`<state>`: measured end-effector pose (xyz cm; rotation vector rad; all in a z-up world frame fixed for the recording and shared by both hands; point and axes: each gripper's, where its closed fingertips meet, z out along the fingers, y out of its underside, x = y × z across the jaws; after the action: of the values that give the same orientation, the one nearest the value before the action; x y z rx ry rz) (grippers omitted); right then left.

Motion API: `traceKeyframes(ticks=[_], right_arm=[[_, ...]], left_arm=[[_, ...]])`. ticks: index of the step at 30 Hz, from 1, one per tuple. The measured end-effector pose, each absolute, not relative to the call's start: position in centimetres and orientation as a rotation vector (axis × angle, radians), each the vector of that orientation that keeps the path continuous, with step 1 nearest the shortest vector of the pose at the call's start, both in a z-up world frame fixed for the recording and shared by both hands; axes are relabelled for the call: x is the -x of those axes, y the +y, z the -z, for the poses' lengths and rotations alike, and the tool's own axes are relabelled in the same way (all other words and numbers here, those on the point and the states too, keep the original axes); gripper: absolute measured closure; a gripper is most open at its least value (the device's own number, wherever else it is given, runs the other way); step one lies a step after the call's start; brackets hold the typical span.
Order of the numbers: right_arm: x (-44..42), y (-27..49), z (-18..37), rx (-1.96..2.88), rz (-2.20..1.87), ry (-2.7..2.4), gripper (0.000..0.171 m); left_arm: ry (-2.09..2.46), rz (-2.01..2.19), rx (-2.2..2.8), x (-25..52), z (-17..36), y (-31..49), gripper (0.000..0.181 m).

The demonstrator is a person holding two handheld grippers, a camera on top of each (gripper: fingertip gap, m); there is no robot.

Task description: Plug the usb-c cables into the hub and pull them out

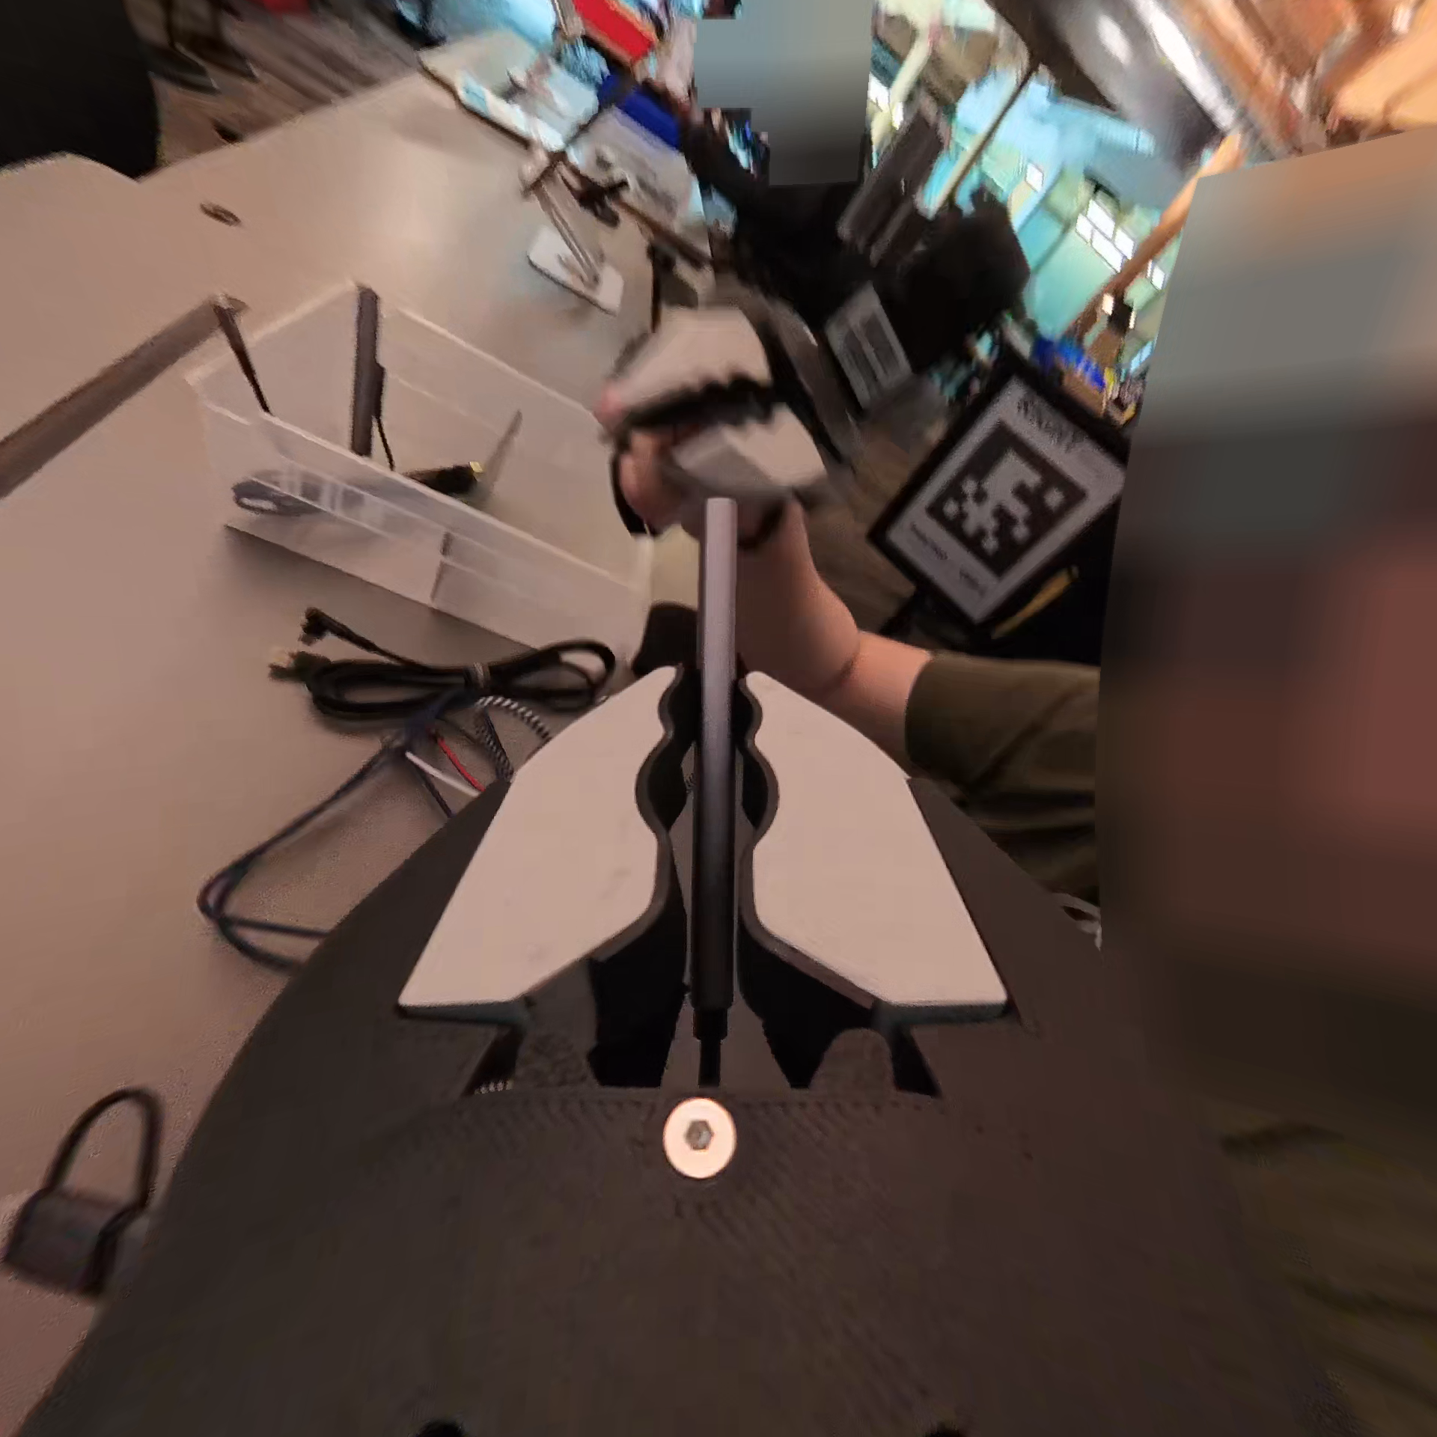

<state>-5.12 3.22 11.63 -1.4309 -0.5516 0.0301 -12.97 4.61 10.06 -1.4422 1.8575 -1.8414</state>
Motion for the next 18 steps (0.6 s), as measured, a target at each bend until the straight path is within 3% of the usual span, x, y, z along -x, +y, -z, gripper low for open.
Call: traceKeyframes(ticks=[3, 5, 10, 15, 18], right_arm=[[1.6, 4.8, -8.0, 1.706, -0.194, -0.346, 0.138], [0.2, 5.9, -3.4, 1.953, -0.192, -0.283, 0.137], [-3.6, 5.8, 6.0, 2.439, 0.216, -0.245, 0.134], [-6.3, 5.9, 10.3, 2.585, 0.473, -0.090, 0.137], [-6.6, 6.1, 12.7, 2.634, 0.418, 0.000, 0.133]], left_arm=[[1.961, 1.737, 1.404, 15.0, -10.1, 4.1, 0.173], [1.955, 1.761, 1.355, 16.1, -11.2, 3.7, 0.173], [1.872, 1.749, 1.337, 17.4, -12.6, 4.1, 0.173], [1.997, 1.508, 1.539, 15.5, -8.0, 4.8, 0.173], [2.005, 1.435, 1.643, 12.5, -5.6, 4.9, 0.173]])
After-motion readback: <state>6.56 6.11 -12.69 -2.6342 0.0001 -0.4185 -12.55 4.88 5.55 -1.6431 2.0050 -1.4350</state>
